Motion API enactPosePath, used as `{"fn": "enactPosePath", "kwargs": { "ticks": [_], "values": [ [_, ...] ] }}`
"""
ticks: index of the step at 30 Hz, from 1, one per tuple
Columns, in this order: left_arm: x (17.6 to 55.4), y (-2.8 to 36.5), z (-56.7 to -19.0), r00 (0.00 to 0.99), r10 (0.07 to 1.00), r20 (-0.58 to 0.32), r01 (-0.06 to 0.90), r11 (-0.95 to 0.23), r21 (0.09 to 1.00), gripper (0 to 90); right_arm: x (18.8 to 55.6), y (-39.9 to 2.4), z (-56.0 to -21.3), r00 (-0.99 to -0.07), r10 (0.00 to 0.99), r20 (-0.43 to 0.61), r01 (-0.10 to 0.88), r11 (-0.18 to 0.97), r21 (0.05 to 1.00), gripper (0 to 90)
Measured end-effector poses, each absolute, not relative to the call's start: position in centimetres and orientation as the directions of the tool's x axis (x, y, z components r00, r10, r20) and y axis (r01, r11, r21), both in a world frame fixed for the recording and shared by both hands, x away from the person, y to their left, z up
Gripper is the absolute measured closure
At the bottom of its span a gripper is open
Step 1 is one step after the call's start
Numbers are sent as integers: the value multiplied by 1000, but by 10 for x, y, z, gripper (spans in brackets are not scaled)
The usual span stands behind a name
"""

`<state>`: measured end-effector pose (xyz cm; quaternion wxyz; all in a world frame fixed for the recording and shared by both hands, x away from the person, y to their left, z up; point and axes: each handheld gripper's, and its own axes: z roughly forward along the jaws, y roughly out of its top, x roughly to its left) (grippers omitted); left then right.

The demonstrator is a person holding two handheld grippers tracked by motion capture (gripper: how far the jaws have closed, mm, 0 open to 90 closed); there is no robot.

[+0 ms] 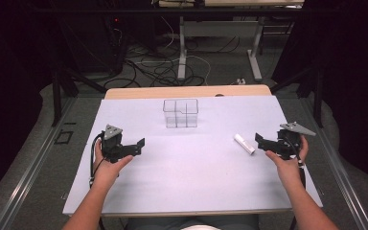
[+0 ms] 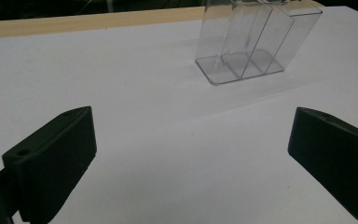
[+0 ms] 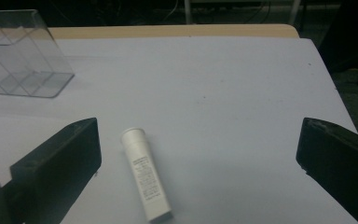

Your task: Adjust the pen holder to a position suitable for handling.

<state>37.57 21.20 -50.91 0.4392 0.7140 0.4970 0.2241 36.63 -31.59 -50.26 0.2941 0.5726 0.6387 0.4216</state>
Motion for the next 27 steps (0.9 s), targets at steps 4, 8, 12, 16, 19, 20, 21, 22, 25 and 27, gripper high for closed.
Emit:
{"fn": "enactPosePath", "kwargs": {
  "ticks": [4,8,12,16,19,20,21,22,25,27],
  "values": [
    [381,206,-504,413,902,-126,512,-116,851,26,365,-316,-506,-157,982,107,499,-14,866,0],
    [387,199,-495,407,904,-134,516,-106,850,70,364,-315,-507,-153,983,98,498,-9,867,0],
    [395,188,-483,419,897,-139,515,-109,850,105,364,-316,-508,-143,985,95,508,-9,861,0],
    [406,178,-468,422,894,-148,512,-100,853,153,363,-317,-508,-146,985,97,505,-10,863,0],
    [417,172,-459,426,891,-155,511,-95,854,159,364,-316,-508,-145,984,105,499,-19,866,0],
    [421,170,-456,423,892,-160,512,-90,854,162,363,-316,-507,-143,984,106,508,-19,861,0],
    [425,169,-454,421,891,-167,512,-81,855,164,363,-317,-508,-144,984,106,508,-19,861,0],
    [429,167,-452,417,891,-179,515,-69,854,164,363,-317,-508,-144,984,106,508,-19,861,0],
    [444,160,-444,402,892,-208,529,-41,847,187,363,-317,-508,-146,983,113,502,-25,865,3],
    [447,159,-442,400,892,-212,531,-37,847,201,364,-317,-509,-147,982,117,506,-27,862,4]
  ]
}}
